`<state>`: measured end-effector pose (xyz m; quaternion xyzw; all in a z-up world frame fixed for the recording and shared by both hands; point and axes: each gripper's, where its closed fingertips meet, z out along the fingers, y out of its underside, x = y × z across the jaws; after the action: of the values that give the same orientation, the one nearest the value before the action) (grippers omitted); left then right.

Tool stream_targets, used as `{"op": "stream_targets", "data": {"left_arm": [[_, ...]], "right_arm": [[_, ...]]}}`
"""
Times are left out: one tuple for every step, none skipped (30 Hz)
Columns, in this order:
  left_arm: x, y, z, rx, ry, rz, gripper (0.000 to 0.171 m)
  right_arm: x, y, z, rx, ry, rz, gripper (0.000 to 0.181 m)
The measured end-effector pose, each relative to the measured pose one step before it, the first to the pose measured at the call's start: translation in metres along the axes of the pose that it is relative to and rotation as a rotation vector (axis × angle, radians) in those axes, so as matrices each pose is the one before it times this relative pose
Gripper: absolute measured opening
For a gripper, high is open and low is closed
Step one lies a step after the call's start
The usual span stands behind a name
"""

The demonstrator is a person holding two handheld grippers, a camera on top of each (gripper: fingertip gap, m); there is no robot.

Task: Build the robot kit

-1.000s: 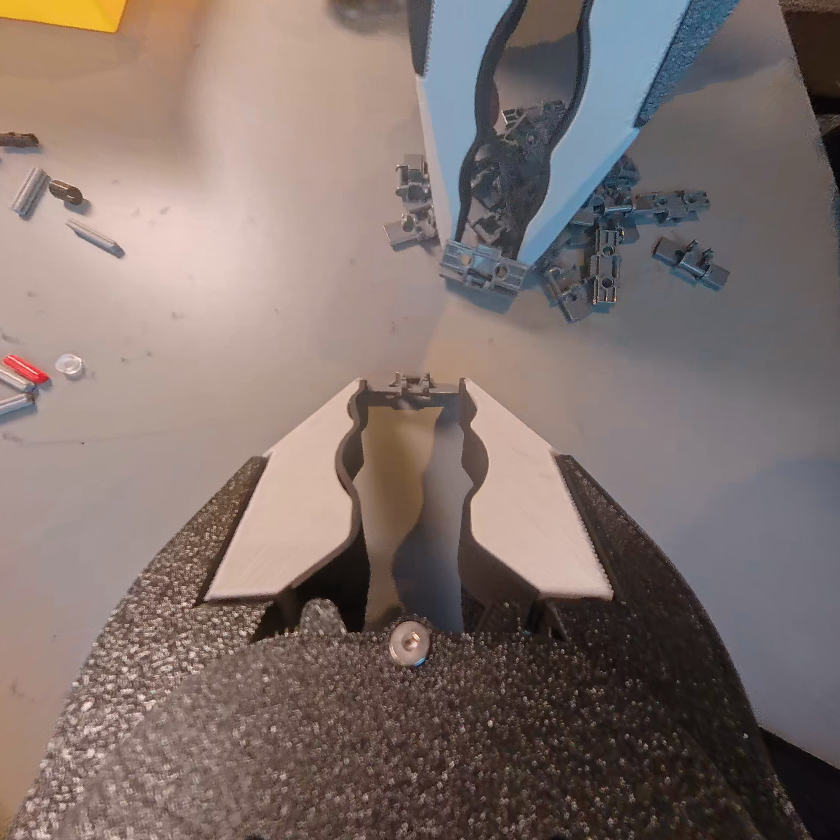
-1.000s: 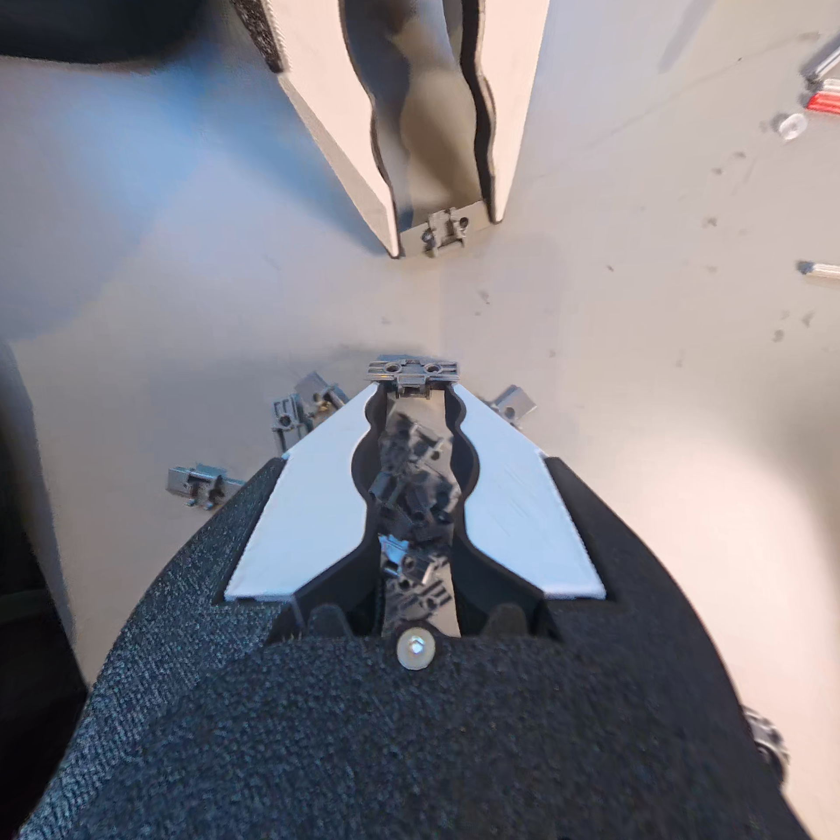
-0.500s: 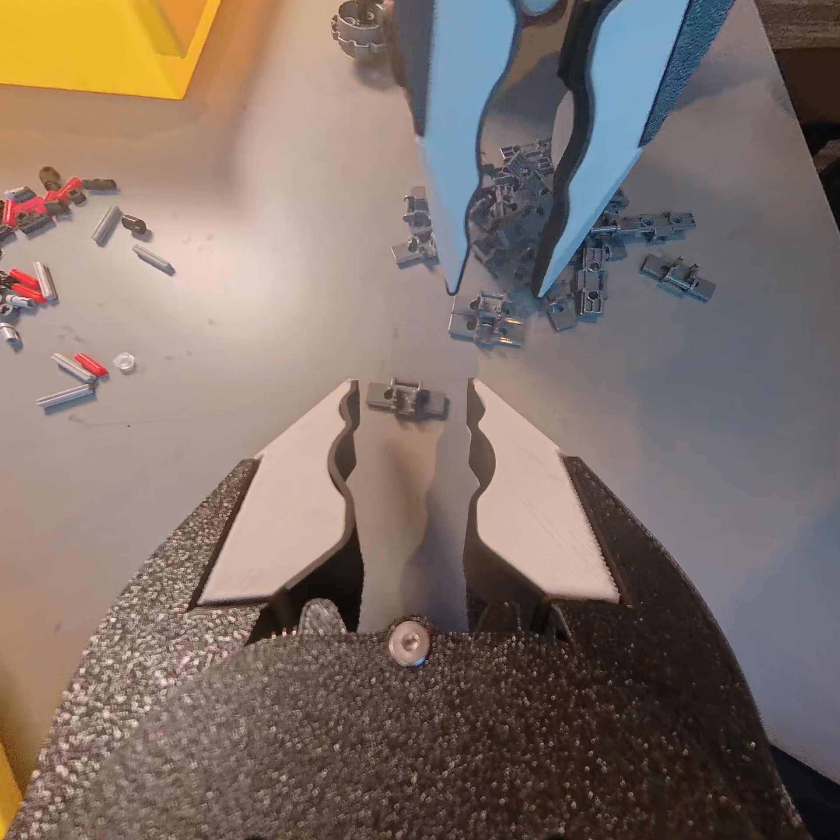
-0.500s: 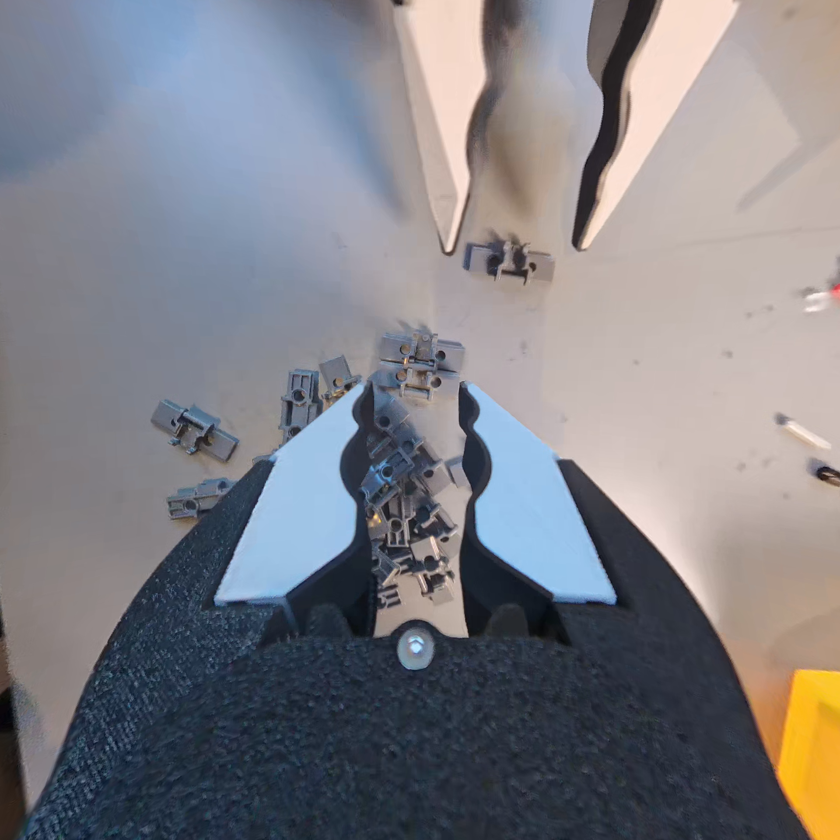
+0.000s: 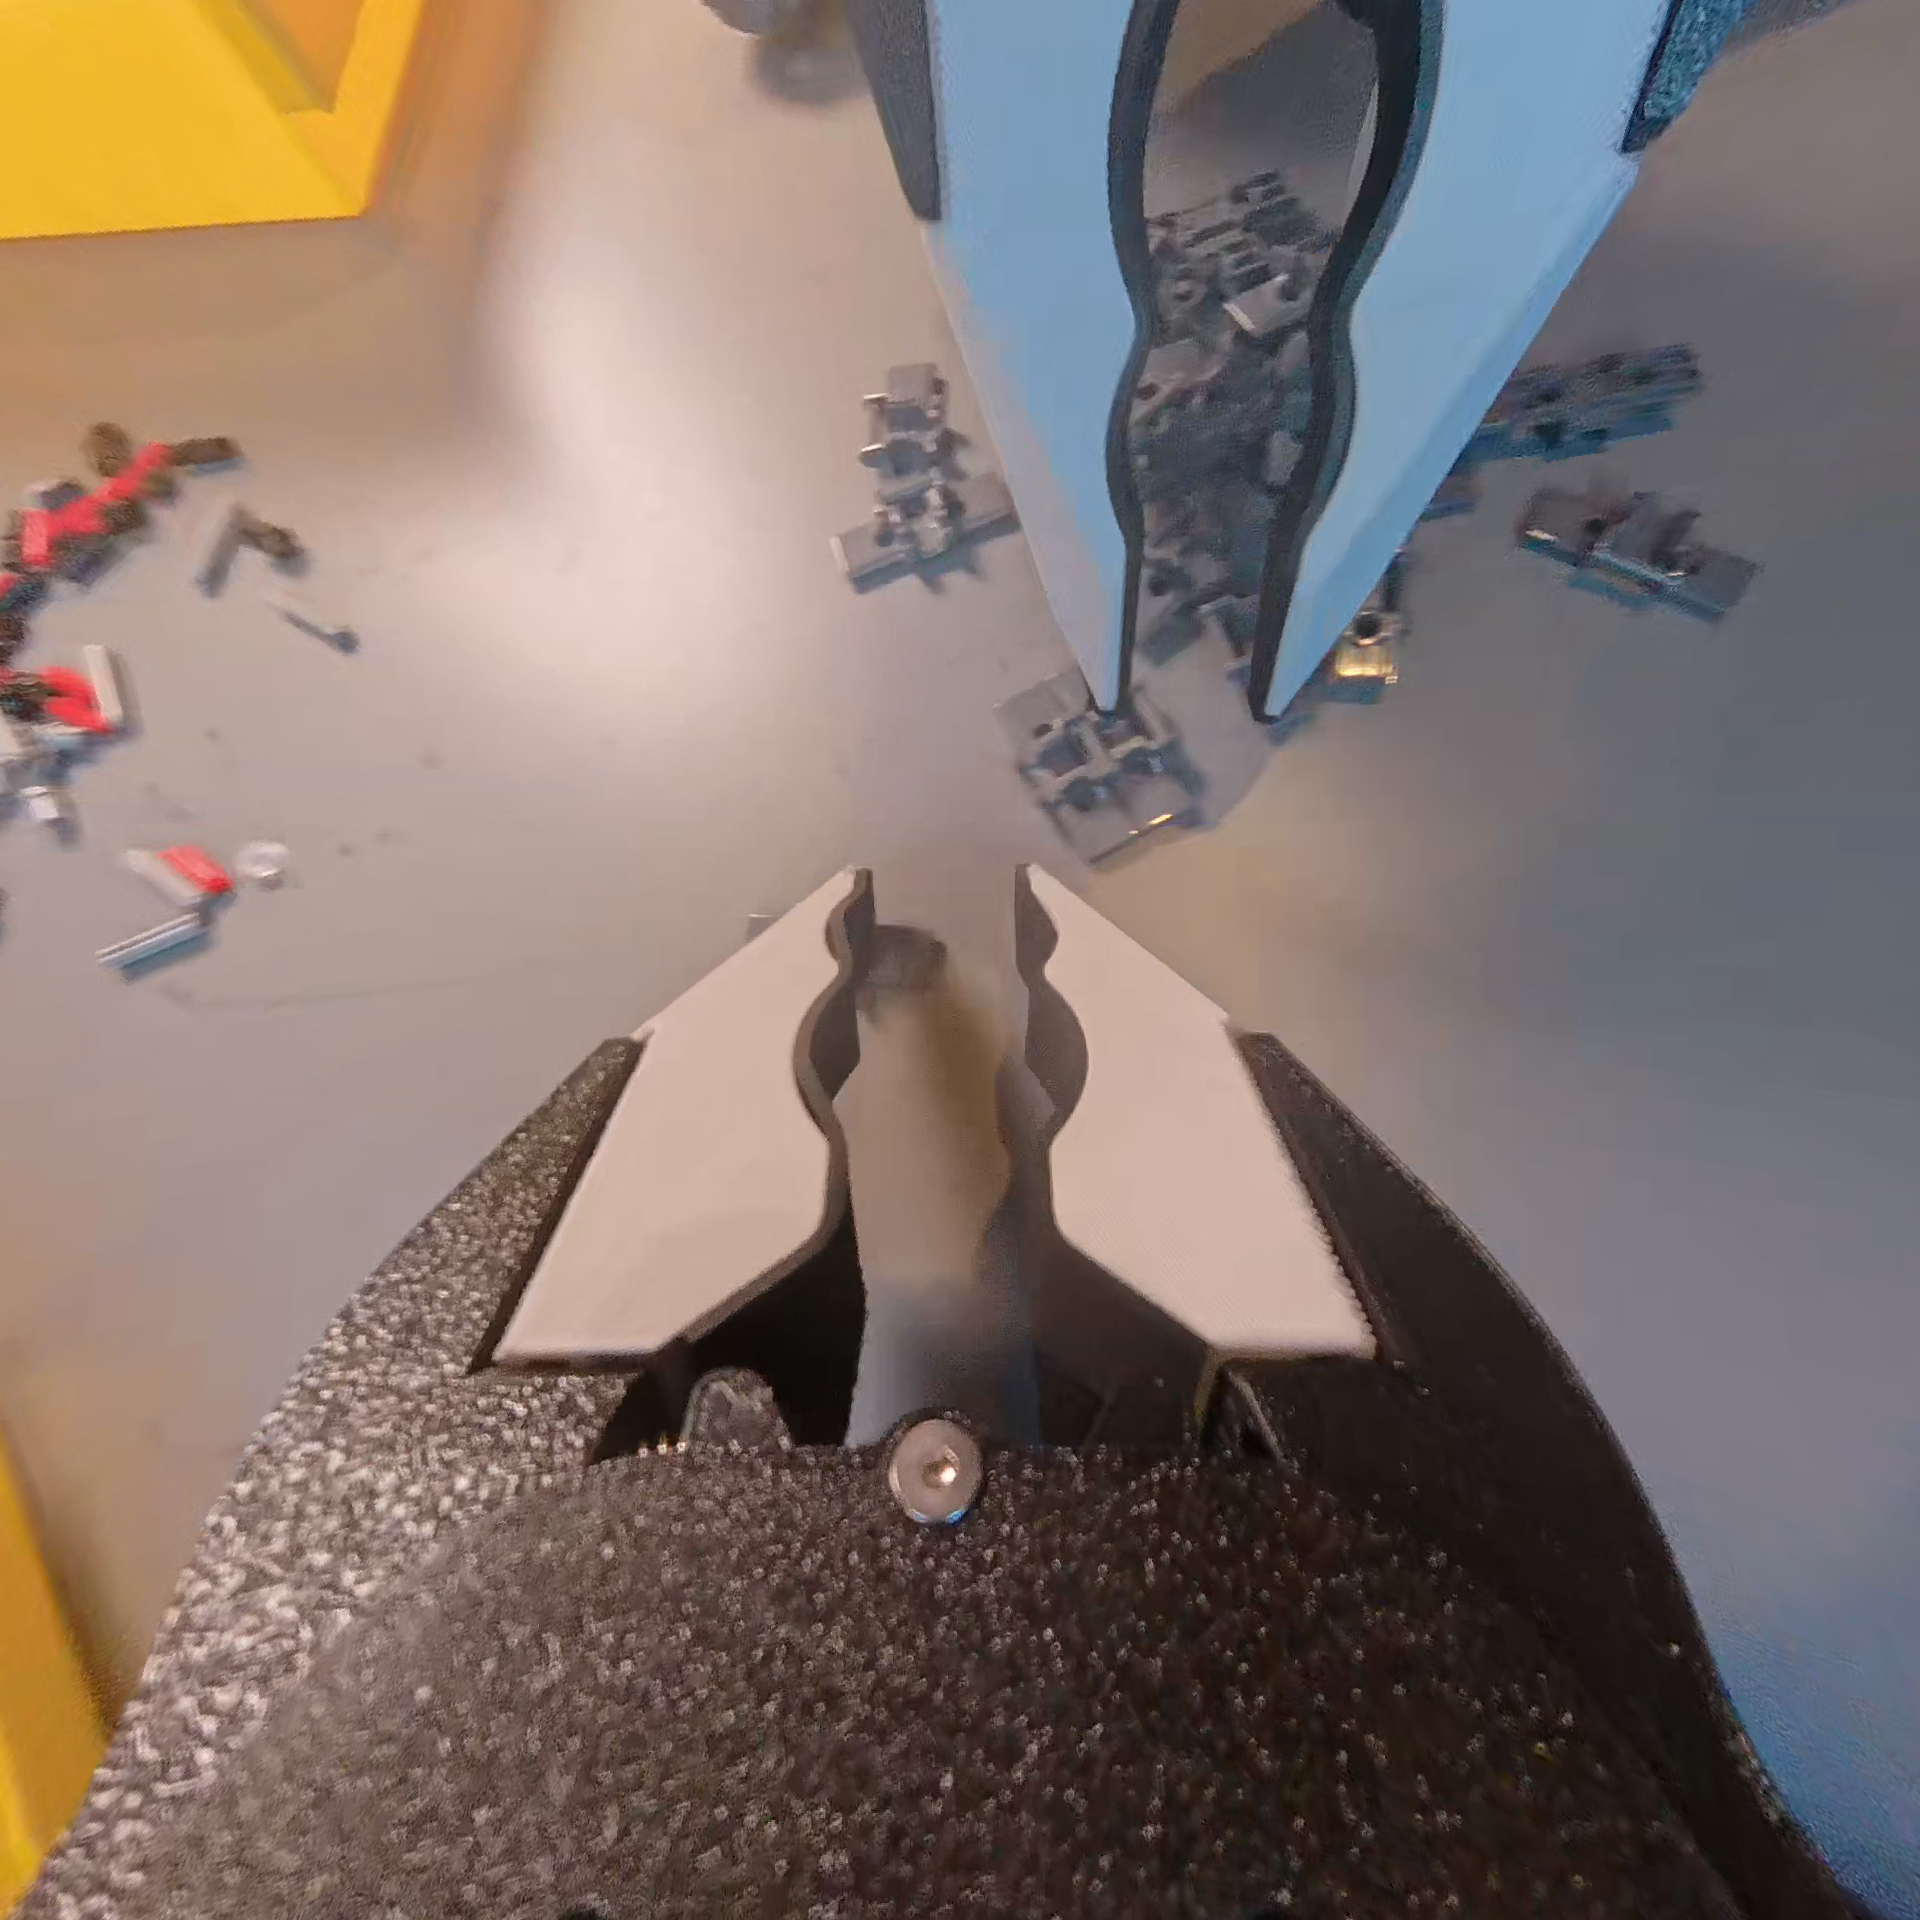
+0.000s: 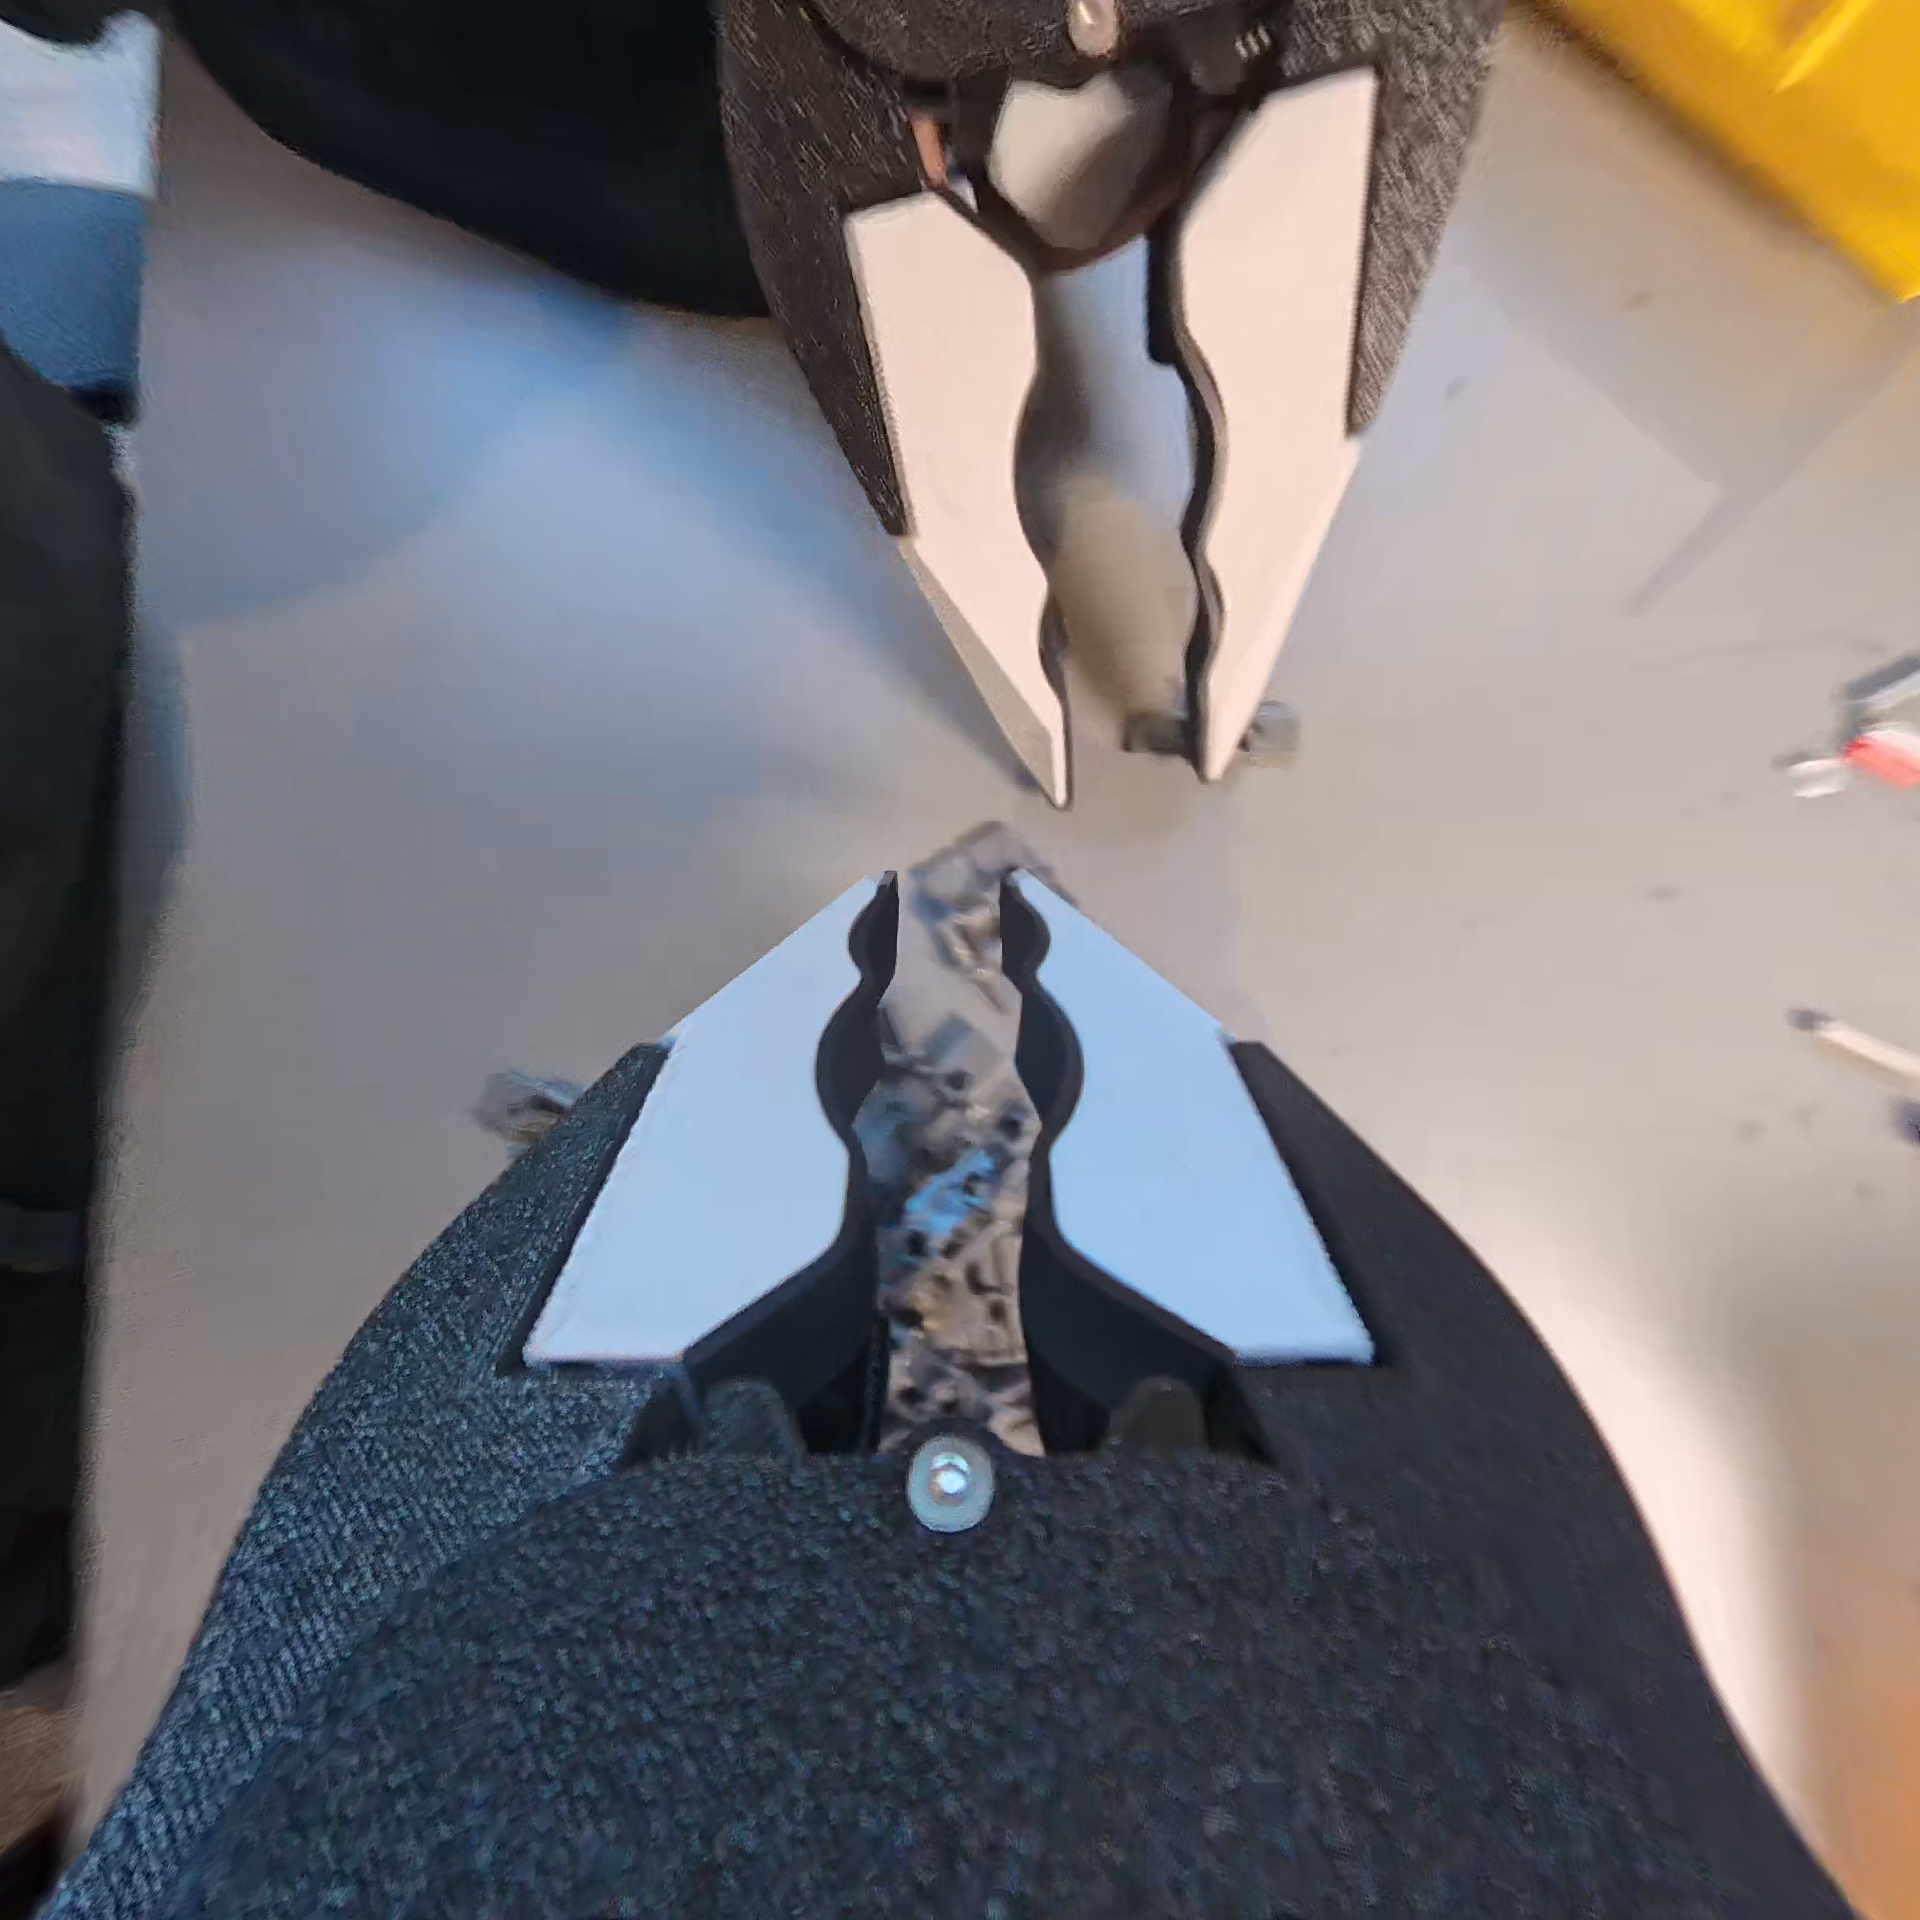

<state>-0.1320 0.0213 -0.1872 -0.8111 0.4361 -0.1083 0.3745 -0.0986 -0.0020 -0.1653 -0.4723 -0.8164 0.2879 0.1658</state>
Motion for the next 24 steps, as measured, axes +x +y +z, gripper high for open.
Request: {"op": "stream_targets", "data": {"left_arm": [[-0.00890, 0.00059, -0.00271, 0.00113, -0.0472, -0.0106, 0.023], [-0.00631, 0.00042, -0.00228, 0.00363, -0.0255, -0.0190, 0.024], [-0.00362, 0.00008, -0.00202, 0.00818, -0.0077, -0.0202, 0.024], [-0.00167, -0.00031, -0.00161, 0.01115, 0.0019, -0.0145, 0.025], [0.00062, -0.00072, -0.00144, 0.01183, 0.0111, -0.0038, 0.026], [0.00192, -0.00109, -0.00121, 0.01147, 0.0142, 0.0042, 0.028], [0.00246, -0.00186, -0.00146, 0.01322, 0.0138, 0.0070, 0.030], [0.00461, -0.00290, -0.00132, 0.01633, 0.0249, 0.0062, 0.031], [0.00823, -0.00344, -0.00098, 0.01733, 0.0459, 0.0047, 0.034], [0.00951, -0.00291, 0.00004, 0.01464, 0.0512, 0.0040, 0.036], [0.00789, -0.00170, 0.00123, 0.00610, 0.0383, 0.0058, 0.036], [0.00697, 0.00052, 0.00242, -0.00899, 0.0330, 0.0079, 0.037], [0.00666, 0.00230, 0.00327, -0.01848, 0.0321, 0.0098, 0.039], [0.00537, 0.00285, 0.00369, -0.02038, 0.0236, 0.0132, 0.039], [0.00455, 0.00339, 0.00368, -0.02335, 0.0182, 0.0149, 0.039], [0.00306, 0.00374, 0.00321, -0.02568, 0.0108, 0.0124, 0.039], [-0.00008, 0.00184, 0.00181, -0.01418, -0.0055, 0.0099, 0.037], [-0.00224, -0.00063, -0.00028, 0.00013, -0.0160, 0.0061, 0.035], [-0.00386, 0.00085, -0.00079, -0.00730, -0.0235, 0.0030, 0.032], [-0.00357, 0.00000, -0.00109, 0.00246, -0.0192, -0.0008, 0.030], [-0.00230, 0.00048, -0.00122, 0.00443, -0.0088, -0.0022, 0.028], [-0.00274, 0.00095, -0.00113, 0.00155, -0.0096, -0.0076, 0.028], [-0.00450, 0.00145, -0.00125, -0.00125, -0.0200, -0.0085, 0.028], [-0.00437, 0.00098, -0.00130, -0.00007, -0.0204, -0.0082, 0.027]], "right_arm": [[0.00940, 0.00423, -0.00057, -0.0145, 0.0388, -0.0454, 0.023], [0.00598, 0.00440, 0.00092, -0.0123, 0.0201, -0.0465, 0.027], [0.00100, 0.00390, 0.00223, -0.0084, -0.0116, -0.0267, 0.029], [-0.00166, 0.00359, 0.00293, -0.0143, -0.0296, -0.0034, 0.034], [-0.00044, 0.00177, 0.00305, -0.0089, -0.0175, 0.0072, 0.034], [-0.00189, 0.00064, 0.00275, -0.0067, -0.0185, 0.0121, 0.030], [-0.00295, 0.00072, 0.00235, -0.0131, -0.0148, 0.0143, 0.024], [-0.00265, -0.00076, 0.00159, -0.0069, -0.0025, 0.0196, 0.020], [-0.00170, -0.00123, 0.00085, -0.0081, 0.0087, 0.0398, 0.020], [-0.00244, -0.00104, 0.00069, -0.0089, 0.0074, 0.0549, 0.019], [-0.00250, -0.00147, 0.00089, 0.0008, 0.0125, 0.0595, 0.019], [-0.00205, -0.00174, 0.00104, 0.0102, 0.0189, 0.0593, 0.019], [-0.00033, -0.00150, 0.00074, 0.0150, 0.0259, 0.0626, 0.019], [-0.00123, -0.00091, 0.00013, 0.0164, 0.0165, 0.0443, 0.019], [-0.00222, -0.00016, -0.00057, 0.0130, 0.0114, 0.0186, 0.019], [-0.00242, 0.00009, -0.00119, 0.0105, 0.0101, 0.0021, 0.019], [-0.00631, 0.00026, -0.00145, 0.0075, -0.0171, -0.0077, 0.019], [-0.00742, 0.00137, -0.00157, -0.0012, -0.0294, -0.0064, 0.022], [-0.00324, 0.00361, -0.00195, -0.0172, -0.0114, -0.0192, 0.025], [-0.00246, 0.00383, -0.00258, -0.0194, -0.0131, -0.0269, 0.025], [-0.00091, 0.00129, -0.00295, -0.0044, -0.0108, -0.0229, 0.025], [0.00101, -0.00063, -0.00303, 0.0072, -0.0076, -0.0155, 0.025], [0.00352, -0.00104, -0.00296, 0.0097, -0.0002, -0.0060, 0.025], [0.00616, -0.00082, -0.00282, 0.0067, 0.0118, -0.0051, 0.025]]}}
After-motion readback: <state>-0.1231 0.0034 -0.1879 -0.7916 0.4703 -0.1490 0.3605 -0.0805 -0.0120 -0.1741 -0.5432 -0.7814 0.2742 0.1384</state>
